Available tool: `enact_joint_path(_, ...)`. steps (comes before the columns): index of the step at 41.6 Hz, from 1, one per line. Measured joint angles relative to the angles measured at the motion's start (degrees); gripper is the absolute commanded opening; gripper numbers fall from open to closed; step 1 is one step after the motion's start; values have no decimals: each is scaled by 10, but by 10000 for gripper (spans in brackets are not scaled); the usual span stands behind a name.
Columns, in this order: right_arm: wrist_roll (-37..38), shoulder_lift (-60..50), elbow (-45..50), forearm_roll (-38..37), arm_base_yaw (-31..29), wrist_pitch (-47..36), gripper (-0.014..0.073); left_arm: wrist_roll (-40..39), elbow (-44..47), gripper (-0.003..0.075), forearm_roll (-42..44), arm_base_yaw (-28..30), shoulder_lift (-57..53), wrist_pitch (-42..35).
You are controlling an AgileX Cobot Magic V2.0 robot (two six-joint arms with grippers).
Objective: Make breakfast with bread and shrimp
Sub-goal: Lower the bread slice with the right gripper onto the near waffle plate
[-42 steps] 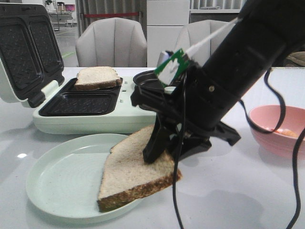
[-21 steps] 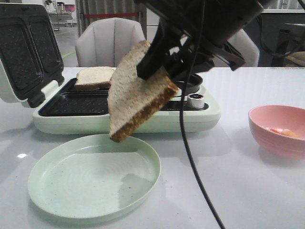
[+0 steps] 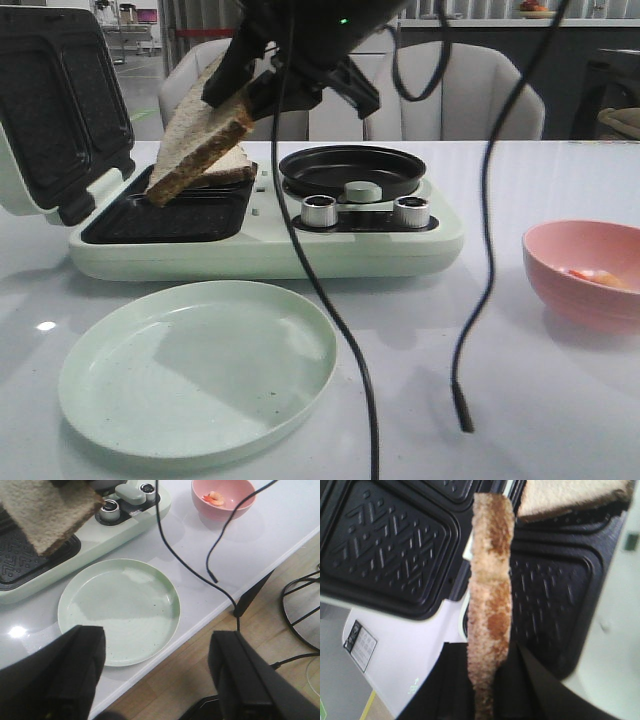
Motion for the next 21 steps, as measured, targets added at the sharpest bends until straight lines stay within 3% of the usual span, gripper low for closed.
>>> enact_joint_path(11,0,131,-151,5,20,13,125,0,0,498,0,0,0,0)
enact_joint_path(21,0,165,-170,-2,15,19,511,0,0,498,0,0,0,0)
